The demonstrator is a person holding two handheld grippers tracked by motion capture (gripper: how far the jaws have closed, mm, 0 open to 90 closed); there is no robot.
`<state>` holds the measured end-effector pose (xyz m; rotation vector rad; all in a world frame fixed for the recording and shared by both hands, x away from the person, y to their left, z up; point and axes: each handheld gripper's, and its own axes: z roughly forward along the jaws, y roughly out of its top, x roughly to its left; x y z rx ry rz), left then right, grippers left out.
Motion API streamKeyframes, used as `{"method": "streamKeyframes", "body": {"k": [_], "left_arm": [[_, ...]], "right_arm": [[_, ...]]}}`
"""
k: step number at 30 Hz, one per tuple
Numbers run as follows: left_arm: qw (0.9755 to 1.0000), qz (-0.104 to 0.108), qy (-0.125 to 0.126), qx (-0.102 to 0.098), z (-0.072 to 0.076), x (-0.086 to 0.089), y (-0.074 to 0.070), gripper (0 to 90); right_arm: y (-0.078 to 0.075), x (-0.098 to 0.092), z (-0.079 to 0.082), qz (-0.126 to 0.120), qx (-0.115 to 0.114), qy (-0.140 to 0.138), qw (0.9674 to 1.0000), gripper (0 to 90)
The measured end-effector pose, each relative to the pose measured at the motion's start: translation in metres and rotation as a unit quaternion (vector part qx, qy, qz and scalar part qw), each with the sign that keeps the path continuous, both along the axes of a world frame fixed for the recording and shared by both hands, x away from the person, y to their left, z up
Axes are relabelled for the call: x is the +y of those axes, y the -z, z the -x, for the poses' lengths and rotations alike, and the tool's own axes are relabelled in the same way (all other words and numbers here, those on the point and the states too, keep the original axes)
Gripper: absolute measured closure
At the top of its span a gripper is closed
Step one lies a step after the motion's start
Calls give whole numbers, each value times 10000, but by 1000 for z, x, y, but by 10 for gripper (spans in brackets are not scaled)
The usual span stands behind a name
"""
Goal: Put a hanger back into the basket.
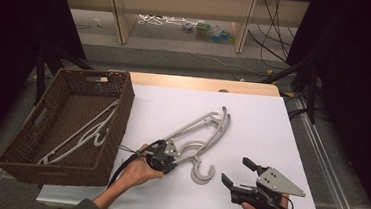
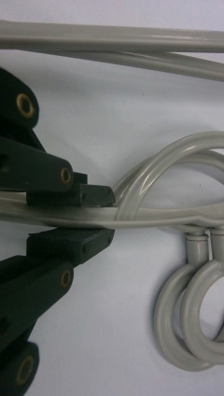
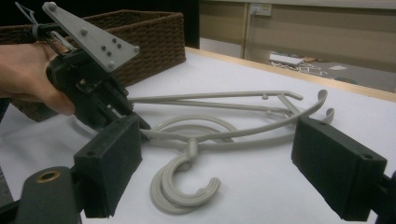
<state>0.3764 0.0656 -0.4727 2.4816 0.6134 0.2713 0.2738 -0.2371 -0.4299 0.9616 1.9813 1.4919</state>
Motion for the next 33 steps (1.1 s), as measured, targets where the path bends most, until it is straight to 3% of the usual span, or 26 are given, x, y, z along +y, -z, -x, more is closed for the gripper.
{"method": "streamKeyframes", "body": {"k": [2,5,6,9,10,11,12,15,16,17,21,22,23,24,27,33], "left_arm": [[9999,78,-31,-66,1,-1,0,799],[9998,204,-30,20,1,0,-3,800],[9999,147,67,39,0,2,-6,801],[9991,423,-20,29,2,1,-10,806],[9993,348,110,26,1,3,-13,808],[9986,522,27,25,2,2,-14,810],[9990,416,151,16,1,4,-17,811],[9968,796,-35,40,2,5,-19,813],[9975,692,115,32,0,9,-22,813],[9954,950,-48,76,1,8,-22,814],[9919,1240,-167,197,-2,16,-30,815],[9885,1459,-313,250,-1,16,-30,815],[9886,1460,-268,244,-3,19,-32,815],[9859,1596,-422,260,-3,19,-33,815],[9806,1861,-509,348,-6,24,-36,816],[9748,2102,-607,428,-6,31,-41,816]], "right_arm": [[0,0,0,2,-2,-2,10000,170],[1,1,-1,-105,-13,-19,9999,170],[1,1,-1,-98,-18,-25,9999,170],[1,1,-1,-106,-25,-17,9999,170],[1,1,-1,-107,-10,-17,9999,170],[1,1,-1,-98,-9,-17,10000,170],[1,1,-1,-96,-9,-19,10000,170],[1,1,-1,-90,-4,-9,10000,170],[1,0,0,-66,15,-27,10000,170],[0,0,0,-80,14,-25,10000,170],[0,-2,0,-20,1,-3,10000,170],[0,-2,-1,-18,-3,4,10000,170],[0,-2,-1,-20,0,2,10000,170],[1,-2,-1,-31,12,6,10000,170],[1,-2,-1,-118,-22,11,9999,170],[0,-2,0,2,-4,4,10000,170]]}}
